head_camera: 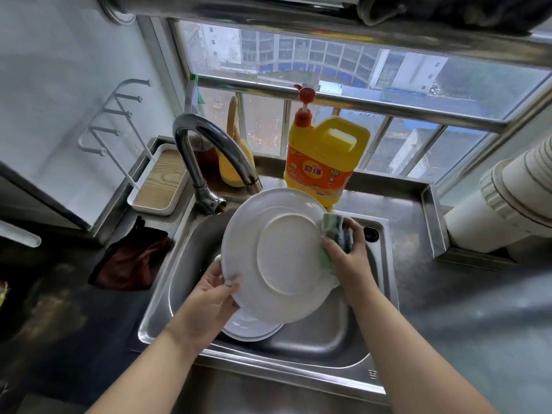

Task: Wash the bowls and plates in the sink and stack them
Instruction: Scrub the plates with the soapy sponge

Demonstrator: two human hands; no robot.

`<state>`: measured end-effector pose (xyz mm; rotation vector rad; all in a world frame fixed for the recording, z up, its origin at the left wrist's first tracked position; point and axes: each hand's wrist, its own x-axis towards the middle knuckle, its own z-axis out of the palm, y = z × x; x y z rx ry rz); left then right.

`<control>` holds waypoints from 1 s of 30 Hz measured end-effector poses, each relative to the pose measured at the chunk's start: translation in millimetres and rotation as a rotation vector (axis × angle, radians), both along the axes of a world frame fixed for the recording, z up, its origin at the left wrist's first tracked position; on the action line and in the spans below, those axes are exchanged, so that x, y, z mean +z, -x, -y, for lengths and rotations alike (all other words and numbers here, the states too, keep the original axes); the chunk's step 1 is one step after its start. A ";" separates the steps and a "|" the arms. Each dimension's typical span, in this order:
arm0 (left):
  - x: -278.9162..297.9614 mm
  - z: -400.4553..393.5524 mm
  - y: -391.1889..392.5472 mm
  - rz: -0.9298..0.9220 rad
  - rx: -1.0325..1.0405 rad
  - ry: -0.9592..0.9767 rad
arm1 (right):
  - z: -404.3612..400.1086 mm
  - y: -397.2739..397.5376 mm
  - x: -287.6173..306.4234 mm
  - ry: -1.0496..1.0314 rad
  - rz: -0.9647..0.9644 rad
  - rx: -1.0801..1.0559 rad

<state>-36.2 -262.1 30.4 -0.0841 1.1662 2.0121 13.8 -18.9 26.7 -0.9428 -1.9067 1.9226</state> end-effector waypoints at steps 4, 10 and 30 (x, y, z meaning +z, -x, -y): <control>19.8 3.9 28.8 -0.049 -0.155 0.162 | -12.7 0.1 22.4 -0.249 -0.038 0.293; 42.2 -34.5 39.5 -0.232 -0.029 0.287 | 7.9 13.2 33.3 -0.623 0.018 0.313; 40.5 -52.2 10.3 -0.280 0.198 0.309 | 39.5 39.5 24.2 -0.794 0.060 0.206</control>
